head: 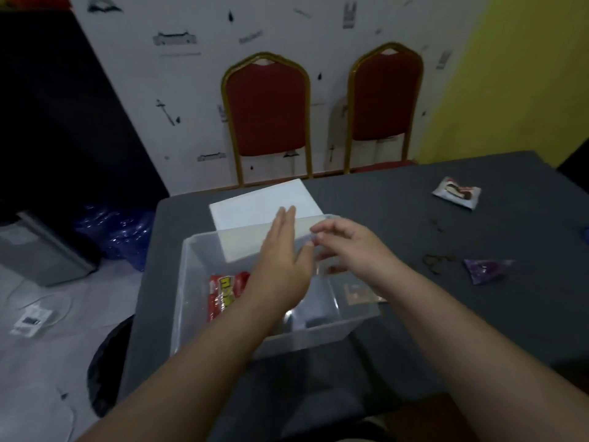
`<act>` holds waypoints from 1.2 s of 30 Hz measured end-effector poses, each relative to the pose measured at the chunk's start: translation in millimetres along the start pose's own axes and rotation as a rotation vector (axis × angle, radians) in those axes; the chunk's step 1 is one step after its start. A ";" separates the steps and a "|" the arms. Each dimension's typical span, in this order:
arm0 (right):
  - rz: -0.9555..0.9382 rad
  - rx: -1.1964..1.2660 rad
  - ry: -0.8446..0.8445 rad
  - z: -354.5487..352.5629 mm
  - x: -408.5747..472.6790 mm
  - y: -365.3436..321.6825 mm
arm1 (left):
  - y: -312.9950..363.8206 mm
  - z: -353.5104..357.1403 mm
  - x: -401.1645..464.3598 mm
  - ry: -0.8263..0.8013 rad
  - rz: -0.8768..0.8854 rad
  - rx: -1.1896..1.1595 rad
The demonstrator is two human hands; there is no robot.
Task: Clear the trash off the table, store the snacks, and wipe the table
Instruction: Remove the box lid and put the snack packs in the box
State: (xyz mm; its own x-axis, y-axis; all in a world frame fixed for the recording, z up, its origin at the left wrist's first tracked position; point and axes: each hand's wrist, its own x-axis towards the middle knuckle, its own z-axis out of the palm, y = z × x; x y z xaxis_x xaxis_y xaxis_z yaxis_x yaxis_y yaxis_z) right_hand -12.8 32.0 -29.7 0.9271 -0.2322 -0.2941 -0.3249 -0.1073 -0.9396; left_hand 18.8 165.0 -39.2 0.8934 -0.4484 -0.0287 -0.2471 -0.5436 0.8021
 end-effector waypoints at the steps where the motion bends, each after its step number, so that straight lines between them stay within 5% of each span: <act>1: -0.012 0.067 0.085 -15.4 -5.3 0.3 | 10.0 11.4 3.9 -0.043 0.048 -0.029; 7: 0.026 0.198 0.447 -109.1 -34.8 30.9 | 65.5 83.3 22.3 -0.314 0.143 -0.099; 14: 0.134 0.182 0.615 -198.2 -41.1 80.3 | 105.2 160.3 50.6 -0.438 0.128 -0.078; 22: 0.209 0.130 0.615 -324.8 6.5 123.0 | 135.2 287.3 97.0 -0.557 0.068 0.124; 30: 0.293 0.035 0.504 -404.4 57.0 169.2 | 127.4 379.4 129.1 -0.553 0.276 0.568; 36: 0.295 -0.048 0.440 -416.7 111.4 176.9 | 132.7 376.7 153.2 -0.454 0.077 0.300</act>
State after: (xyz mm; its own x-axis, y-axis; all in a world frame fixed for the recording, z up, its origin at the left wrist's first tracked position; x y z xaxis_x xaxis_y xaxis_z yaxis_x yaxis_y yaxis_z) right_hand -44.8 -415.6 -155.8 0.6327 -0.6414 -0.4340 -0.5777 -0.0176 -0.8161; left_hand -18.5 -243.1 -161.9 0.6334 -0.7195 -0.2847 -0.4607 -0.6463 0.6083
